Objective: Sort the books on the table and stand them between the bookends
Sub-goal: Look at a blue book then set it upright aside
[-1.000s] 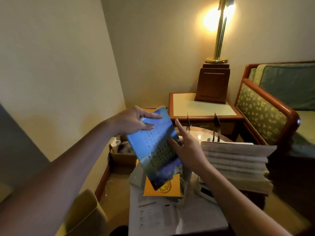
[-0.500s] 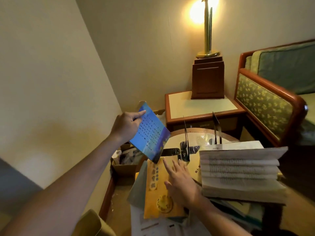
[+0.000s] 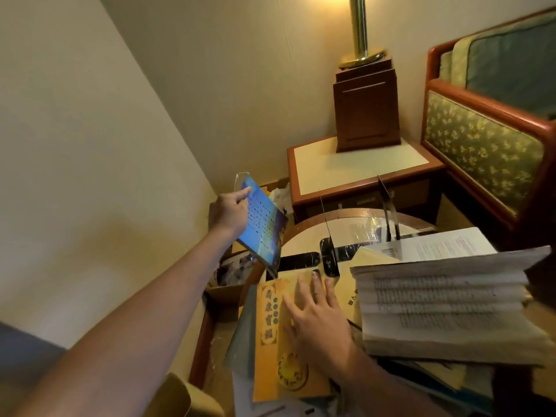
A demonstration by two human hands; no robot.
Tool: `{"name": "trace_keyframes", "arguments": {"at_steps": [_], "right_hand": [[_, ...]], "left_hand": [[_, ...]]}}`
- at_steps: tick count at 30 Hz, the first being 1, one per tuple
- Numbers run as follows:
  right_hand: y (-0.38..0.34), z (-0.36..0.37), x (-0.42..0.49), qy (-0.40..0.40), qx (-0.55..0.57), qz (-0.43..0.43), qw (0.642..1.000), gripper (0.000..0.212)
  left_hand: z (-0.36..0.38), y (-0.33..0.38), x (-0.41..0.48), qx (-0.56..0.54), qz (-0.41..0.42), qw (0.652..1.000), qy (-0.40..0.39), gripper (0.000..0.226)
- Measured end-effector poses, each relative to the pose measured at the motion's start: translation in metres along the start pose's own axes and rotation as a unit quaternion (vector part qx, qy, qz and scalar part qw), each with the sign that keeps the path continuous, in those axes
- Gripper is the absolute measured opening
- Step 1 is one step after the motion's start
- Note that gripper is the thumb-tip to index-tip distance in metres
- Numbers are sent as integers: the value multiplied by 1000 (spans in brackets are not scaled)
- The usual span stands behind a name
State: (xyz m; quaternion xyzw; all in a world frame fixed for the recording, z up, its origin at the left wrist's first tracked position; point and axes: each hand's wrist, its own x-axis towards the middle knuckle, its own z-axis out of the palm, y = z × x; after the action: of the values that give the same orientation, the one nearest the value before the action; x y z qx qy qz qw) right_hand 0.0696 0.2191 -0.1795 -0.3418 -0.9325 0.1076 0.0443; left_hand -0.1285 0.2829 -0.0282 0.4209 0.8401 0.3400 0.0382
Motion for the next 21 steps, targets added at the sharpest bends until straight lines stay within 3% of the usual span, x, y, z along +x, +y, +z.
{"name": "trace_keyframes", "arguments": {"at_steps": [7, 16, 21], "right_hand": [[5, -5, 4, 35, 14, 21, 999, 65], [5, -5, 16, 10, 29, 92, 995, 70], [5, -5, 17, 3, 28, 95, 995, 71]], "left_hand": [[48, -37, -9, 43, -40, 996, -65, 40], [56, -43, -13, 139, 90, 976, -145, 60], [52, -51, -18, 172, 143, 964, -143, 69]]}}
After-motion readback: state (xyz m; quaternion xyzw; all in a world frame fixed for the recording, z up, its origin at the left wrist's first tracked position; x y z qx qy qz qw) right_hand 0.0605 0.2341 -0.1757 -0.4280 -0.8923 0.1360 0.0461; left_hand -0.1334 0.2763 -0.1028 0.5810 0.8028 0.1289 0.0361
